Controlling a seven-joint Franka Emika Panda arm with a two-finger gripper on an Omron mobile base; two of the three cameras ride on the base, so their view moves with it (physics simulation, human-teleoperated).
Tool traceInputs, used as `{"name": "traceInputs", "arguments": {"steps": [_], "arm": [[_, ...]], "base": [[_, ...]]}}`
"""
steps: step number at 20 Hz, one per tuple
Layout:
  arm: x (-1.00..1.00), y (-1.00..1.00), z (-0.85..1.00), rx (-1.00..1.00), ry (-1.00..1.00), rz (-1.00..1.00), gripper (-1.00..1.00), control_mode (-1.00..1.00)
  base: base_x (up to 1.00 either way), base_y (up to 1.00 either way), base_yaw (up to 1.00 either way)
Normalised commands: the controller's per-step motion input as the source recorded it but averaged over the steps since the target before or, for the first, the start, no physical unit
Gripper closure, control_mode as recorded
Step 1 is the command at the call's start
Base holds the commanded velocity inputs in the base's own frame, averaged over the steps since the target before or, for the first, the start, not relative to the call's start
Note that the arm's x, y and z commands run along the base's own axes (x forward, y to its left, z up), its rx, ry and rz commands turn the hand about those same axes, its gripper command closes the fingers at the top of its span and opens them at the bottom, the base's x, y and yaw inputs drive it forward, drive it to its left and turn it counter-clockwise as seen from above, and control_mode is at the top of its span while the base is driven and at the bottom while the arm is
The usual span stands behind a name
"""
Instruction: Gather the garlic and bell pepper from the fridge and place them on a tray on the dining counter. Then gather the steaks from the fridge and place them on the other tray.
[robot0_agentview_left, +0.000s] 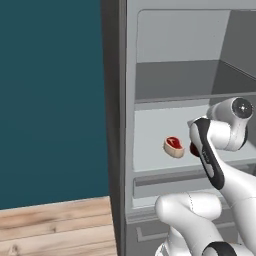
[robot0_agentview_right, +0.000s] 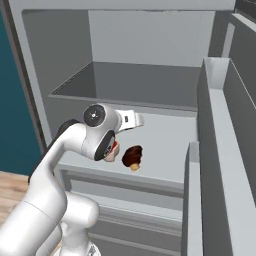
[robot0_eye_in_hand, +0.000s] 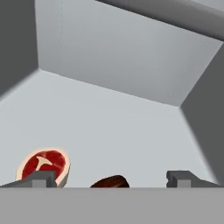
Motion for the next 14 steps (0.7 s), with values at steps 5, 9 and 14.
{"name": "traceInputs", "arguments": {"steps": [5, 9, 14], "arm": [[0.0, 0.0, 0.0, 0.0, 0.0, 0.0, -1.0, 1.0], [0.0, 0.0, 0.0, 0.0, 0.0, 0.0, -1.0, 1.0], [-0.02, 0.0, -0.02, 0.0, 0.0, -0.01, -1.0, -1.0]], "base": [[-0.26, 0.0, -0.1], [-0.25, 0.0, -0.09], [-0.18, 0.0, -0.06]]}}
